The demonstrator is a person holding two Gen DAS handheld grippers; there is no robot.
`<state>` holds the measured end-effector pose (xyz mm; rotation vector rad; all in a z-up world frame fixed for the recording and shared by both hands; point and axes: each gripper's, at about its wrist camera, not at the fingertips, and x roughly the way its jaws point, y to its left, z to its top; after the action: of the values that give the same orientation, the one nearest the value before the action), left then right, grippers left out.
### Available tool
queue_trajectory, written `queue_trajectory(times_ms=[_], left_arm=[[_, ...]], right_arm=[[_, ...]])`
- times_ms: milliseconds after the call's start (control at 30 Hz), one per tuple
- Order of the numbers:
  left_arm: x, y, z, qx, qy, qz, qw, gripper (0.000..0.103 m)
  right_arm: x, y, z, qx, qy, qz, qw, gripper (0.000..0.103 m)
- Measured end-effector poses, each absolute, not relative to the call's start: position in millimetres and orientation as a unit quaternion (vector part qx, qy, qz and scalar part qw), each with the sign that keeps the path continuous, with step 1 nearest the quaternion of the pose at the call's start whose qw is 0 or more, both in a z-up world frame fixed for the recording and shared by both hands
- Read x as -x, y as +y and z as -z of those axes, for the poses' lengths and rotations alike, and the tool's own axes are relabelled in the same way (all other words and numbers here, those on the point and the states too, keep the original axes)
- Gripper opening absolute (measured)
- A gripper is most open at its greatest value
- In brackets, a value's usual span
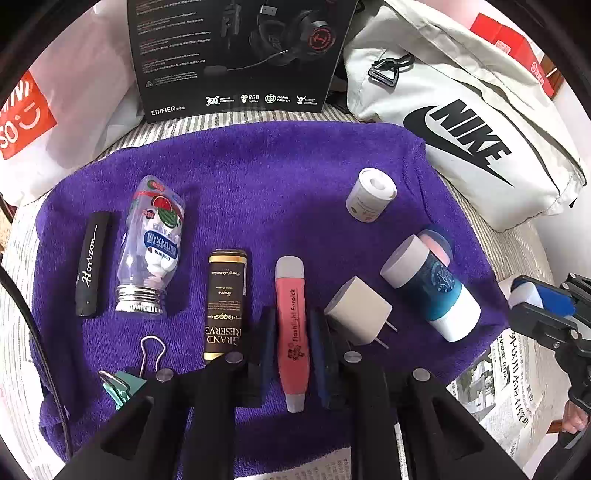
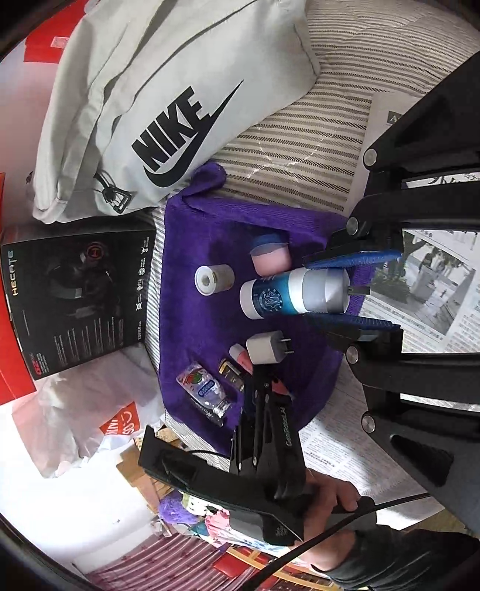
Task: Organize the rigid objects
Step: 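Carry the cap and highlighter onto the towel and open both tools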
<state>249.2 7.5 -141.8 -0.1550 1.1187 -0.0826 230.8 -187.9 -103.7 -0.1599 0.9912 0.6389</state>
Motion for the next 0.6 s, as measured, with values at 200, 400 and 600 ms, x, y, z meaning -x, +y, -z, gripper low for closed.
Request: queue_trajectory(times_ms=[200, 400, 600], left_arm=[[-244.0, 9.2, 141.6, 0.078, 0.533, 0.04, 0.841, 0.019], [-228.2, 11.2, 132.3, 0.088, 0.525, 0.051, 0.845, 0.019], [-197.0, 23.0, 111.0, 0.101, 0.503, 0.052, 0.857, 0.034]], right_arm=[[-235.5, -182.5, 104.2, 0.077, 0.468, -0.3, 0.827, 0.024], [-237.7, -179.3, 101.5, 0.077, 0.466, -0.3, 0.829, 0.024], [-248.3, -164.2, 107.5, 0.083, 0.469, -0.304, 0.825, 0.024]])
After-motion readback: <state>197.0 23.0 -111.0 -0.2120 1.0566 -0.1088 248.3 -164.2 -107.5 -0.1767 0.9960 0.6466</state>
